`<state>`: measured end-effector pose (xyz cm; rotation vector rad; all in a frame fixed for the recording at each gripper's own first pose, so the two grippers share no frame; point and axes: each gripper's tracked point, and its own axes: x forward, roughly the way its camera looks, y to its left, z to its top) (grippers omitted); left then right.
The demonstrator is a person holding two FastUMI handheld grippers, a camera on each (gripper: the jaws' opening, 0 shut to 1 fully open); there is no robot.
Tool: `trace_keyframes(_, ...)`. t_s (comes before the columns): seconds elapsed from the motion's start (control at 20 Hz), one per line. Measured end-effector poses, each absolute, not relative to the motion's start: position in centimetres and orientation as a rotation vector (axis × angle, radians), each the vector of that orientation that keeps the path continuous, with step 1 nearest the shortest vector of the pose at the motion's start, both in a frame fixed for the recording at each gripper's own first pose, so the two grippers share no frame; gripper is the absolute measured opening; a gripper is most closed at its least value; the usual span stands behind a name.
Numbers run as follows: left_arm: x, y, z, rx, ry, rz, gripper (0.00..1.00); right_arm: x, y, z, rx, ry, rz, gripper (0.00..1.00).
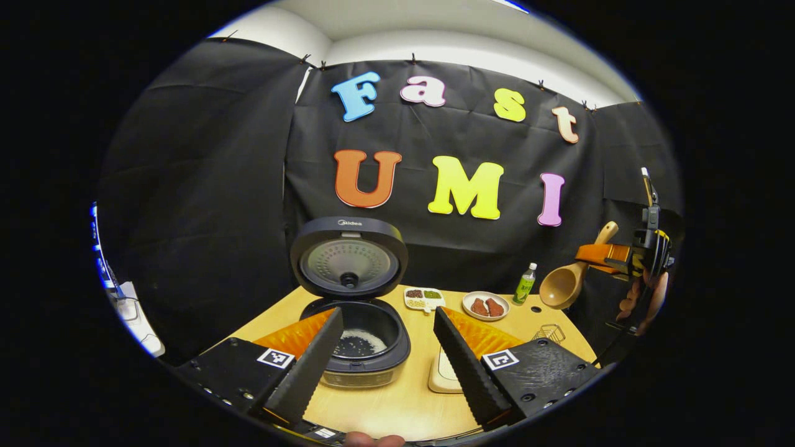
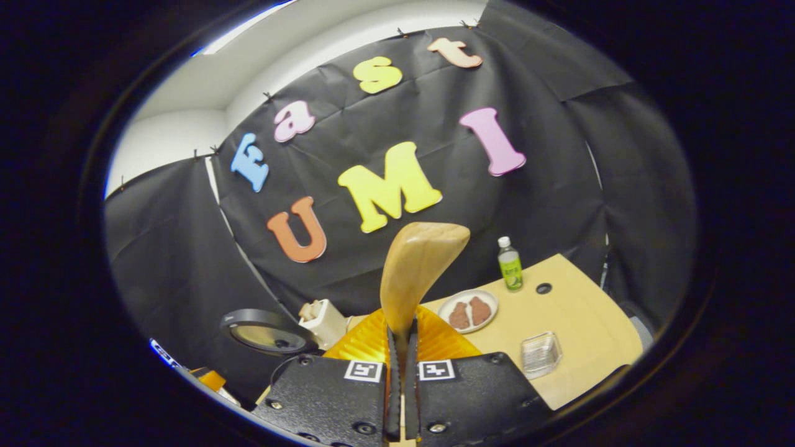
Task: Close the left gripper, press the button to open the rice cooker; take a wooden spoon from the chopstick holder with the right hand, scoop a spoonful of rice and pour it into the rice cooker, then put the wooden spoon back into the chopstick holder.
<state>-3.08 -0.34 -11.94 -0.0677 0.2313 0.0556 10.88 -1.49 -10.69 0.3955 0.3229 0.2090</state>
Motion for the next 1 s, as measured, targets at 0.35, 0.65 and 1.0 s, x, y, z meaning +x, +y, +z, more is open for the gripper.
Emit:
trace_keyframes(0.35,-1.8,-2.5,-12.8,-0.041,0.265,0.076,0.95,14.3,-12.2,-14.6,0.39,0.365,0.055,0.08)
trace_keyframes(0.65,-1.9,-3.5,-12.7,0.0,0.282,0.095,0.95,16.8,-16.4,-20.9,0.304,0.426,-0.019,0.08)
trace_keyframes(1.0,-2.5,-2.7,-12.2,0.031,0.286,0.14,0.95,18.8,-17.4,-26.8,0.278,0.48,-0.066,0.08)
